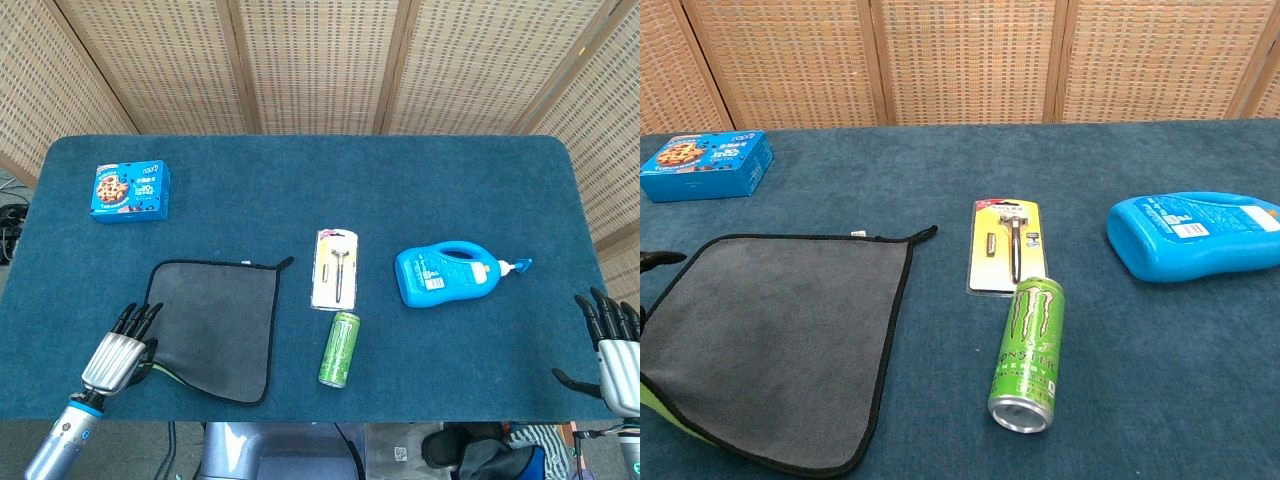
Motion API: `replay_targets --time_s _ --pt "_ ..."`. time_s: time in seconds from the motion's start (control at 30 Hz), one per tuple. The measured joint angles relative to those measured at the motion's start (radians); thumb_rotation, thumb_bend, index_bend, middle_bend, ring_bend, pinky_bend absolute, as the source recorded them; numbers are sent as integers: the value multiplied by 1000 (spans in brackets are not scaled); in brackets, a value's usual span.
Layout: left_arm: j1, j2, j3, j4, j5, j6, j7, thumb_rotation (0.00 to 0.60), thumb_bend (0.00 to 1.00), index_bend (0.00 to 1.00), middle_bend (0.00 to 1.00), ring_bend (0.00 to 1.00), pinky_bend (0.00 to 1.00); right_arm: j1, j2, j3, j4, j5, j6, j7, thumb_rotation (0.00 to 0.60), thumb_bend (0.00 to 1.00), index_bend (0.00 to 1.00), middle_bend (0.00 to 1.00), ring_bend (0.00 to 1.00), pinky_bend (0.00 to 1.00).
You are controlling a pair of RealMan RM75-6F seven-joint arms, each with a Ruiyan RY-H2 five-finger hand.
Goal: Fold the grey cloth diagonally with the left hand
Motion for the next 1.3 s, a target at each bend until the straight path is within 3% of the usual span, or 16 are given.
replay_targets --time_s 0.33,0.57,1.3 --pt "-87 43 -87 -60 -10 -25 42 600 366 627 0 0 0 1 -2 1 3 3 -4 1 600 0 0 0 0 0" --pt "-203 30 -155 -70 -31 -131 104 600 367 627 0 0 0 4 -3 3 10 15 -14 12 600 0 0 0 0 0" --pt "-400 -124 -237 29 -118 -302 256 600 367 627 0 0 0 6 2 14 38 42 -29 73 600 0 0 0 0 0"
